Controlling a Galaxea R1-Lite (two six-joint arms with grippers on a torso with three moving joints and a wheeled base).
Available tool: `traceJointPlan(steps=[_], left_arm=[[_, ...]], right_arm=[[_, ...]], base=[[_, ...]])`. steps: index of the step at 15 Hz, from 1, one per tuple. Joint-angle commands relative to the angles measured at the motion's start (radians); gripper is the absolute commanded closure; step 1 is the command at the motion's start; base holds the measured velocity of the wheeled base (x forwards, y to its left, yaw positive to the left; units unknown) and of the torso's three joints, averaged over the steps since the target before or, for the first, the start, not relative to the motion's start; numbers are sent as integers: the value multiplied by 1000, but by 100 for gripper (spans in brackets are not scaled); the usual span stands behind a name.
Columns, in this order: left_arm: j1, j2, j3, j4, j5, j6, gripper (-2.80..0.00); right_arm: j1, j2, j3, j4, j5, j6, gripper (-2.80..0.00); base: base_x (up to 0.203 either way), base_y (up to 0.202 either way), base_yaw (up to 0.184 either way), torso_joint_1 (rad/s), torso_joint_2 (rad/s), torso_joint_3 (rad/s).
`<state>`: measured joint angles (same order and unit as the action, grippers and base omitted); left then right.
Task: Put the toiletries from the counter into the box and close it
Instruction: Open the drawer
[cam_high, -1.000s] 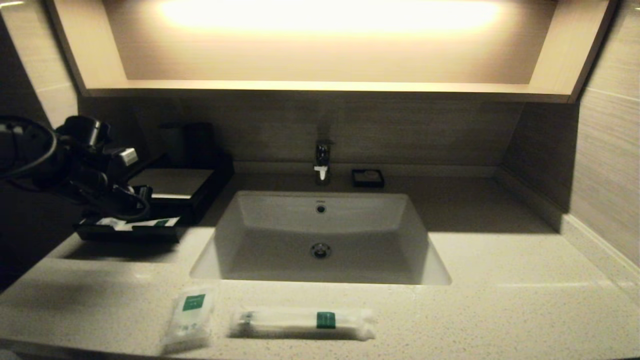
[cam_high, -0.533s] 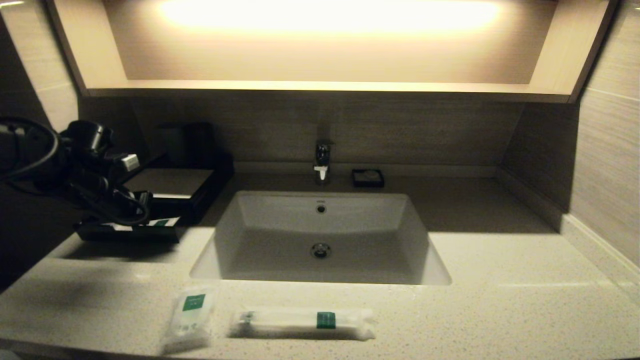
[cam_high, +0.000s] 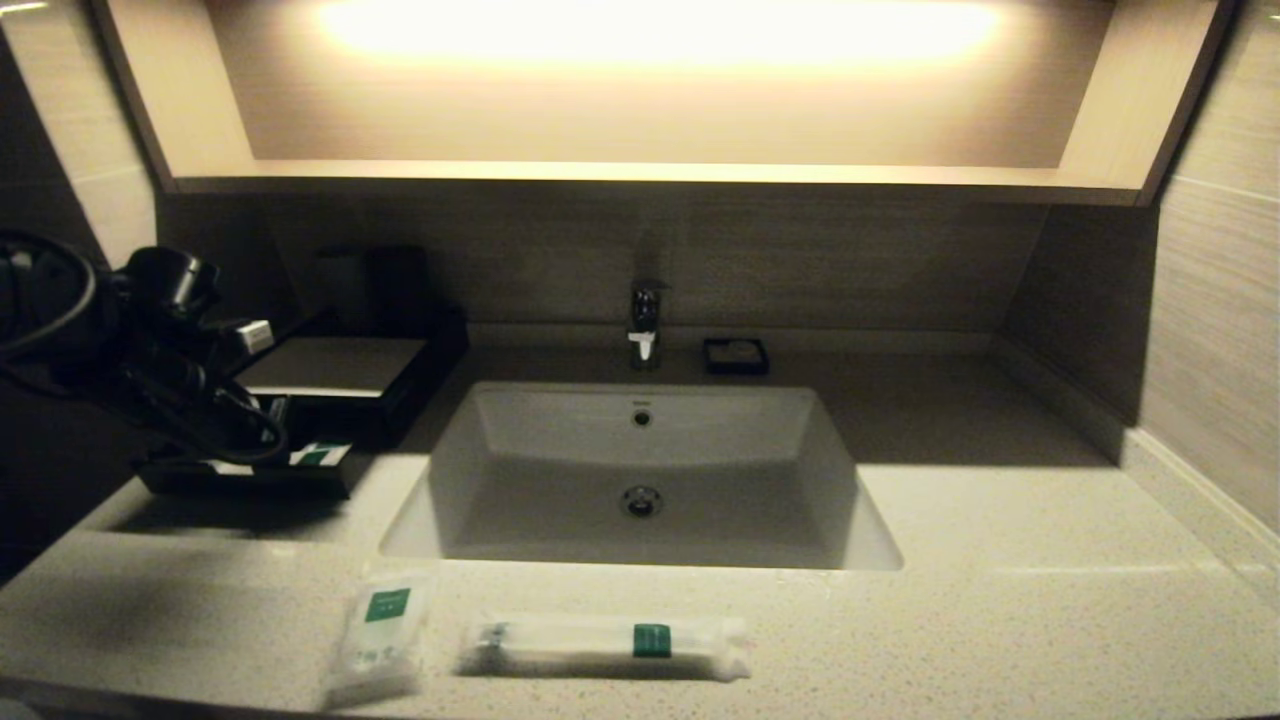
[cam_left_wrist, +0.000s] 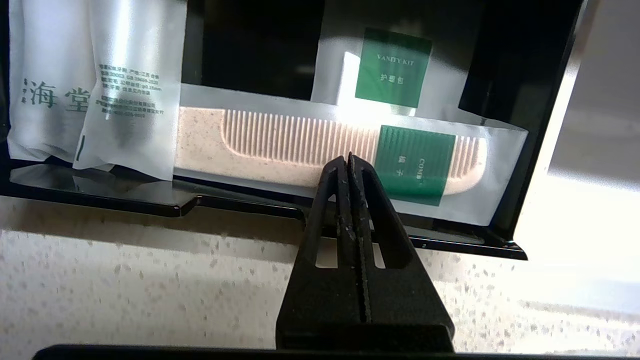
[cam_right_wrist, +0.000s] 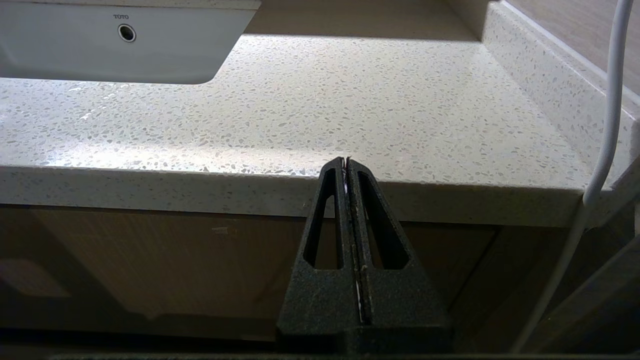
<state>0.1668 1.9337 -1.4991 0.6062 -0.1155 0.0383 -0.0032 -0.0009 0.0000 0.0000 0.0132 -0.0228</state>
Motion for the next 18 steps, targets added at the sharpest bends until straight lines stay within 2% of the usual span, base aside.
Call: traceJointPlan(steps=[1, 18], left_arm=[[0, -32, 22, 3, -1, 0, 0], [2, -122, 118, 0, -1, -4, 0]], right_arm=[[0, 0, 2, 0, 1, 1, 0], [0, 1, 2, 0, 1, 0, 0]], base=[[0, 0, 0, 0, 0, 0], [0, 0, 0, 0, 0, 0]])
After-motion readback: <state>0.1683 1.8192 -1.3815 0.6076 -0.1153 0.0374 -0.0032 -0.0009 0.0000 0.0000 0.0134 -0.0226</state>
